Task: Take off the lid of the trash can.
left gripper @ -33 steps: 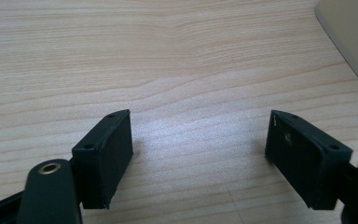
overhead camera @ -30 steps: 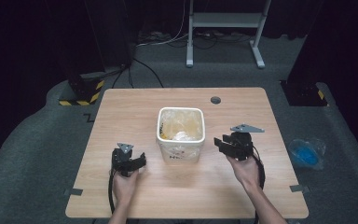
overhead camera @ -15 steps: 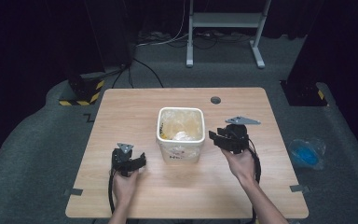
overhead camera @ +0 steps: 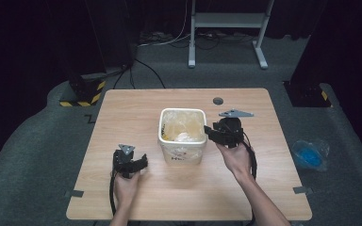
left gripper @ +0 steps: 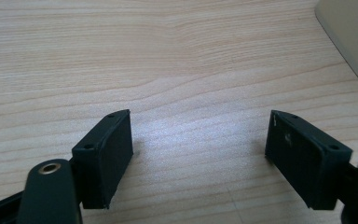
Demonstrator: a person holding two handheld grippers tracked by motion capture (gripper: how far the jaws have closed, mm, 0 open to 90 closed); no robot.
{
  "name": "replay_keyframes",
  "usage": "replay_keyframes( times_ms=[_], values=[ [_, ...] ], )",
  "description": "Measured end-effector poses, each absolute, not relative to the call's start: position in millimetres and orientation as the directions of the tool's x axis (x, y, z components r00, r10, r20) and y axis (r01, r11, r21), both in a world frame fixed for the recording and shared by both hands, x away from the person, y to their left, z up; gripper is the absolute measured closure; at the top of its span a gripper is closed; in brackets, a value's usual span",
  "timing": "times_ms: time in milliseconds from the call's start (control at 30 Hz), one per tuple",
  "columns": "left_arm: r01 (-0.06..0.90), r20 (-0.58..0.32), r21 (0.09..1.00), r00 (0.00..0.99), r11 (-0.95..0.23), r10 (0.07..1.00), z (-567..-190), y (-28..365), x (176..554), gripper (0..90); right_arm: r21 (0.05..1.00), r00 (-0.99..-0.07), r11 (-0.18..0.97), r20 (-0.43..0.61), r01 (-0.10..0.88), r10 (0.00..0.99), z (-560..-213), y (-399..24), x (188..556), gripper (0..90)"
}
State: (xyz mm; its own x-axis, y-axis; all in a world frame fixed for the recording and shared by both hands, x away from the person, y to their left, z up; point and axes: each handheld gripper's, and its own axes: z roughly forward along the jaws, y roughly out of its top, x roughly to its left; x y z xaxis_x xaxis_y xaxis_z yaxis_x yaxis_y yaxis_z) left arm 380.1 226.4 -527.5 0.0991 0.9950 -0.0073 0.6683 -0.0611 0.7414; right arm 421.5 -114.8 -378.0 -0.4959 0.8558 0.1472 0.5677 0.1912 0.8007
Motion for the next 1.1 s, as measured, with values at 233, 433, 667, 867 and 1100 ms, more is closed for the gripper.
replay_keyframes(
  times_ms=[233,433,667,867,1100],
  values=[
    [0.668,-0.006,0.741,0.099,-0.062,0.995,-527,226,380,22.8,0.78,-0.471,0.208,0.124,0.591,0.873,-381,-105,432,58.8],
    [0.668,-0.006,0.742,0.099,-0.062,0.995,-527,227,380,22.8,0.763,-0.454,0.219,0.108,0.608,0.885,-382,-98,437,58.8],
    [0.667,-0.008,0.743,0.097,-0.059,0.995,-528,226,380,22.8,0.745,-0.434,0.231,0.087,0.626,0.897,-383,-88,442,58.9],
    [0.666,-0.009,0.743,0.096,-0.058,0.995,-528,226,380,22.9,0.735,-0.425,0.249,0.059,0.631,0.903,-386,-81,443,60.2],
    [0.666,-0.009,0.743,0.097,-0.058,0.995,-528,226,380,22.9,0.723,-0.405,0.255,0.037,0.642,0.914,-388,-77,445,63.8]
  ],
)
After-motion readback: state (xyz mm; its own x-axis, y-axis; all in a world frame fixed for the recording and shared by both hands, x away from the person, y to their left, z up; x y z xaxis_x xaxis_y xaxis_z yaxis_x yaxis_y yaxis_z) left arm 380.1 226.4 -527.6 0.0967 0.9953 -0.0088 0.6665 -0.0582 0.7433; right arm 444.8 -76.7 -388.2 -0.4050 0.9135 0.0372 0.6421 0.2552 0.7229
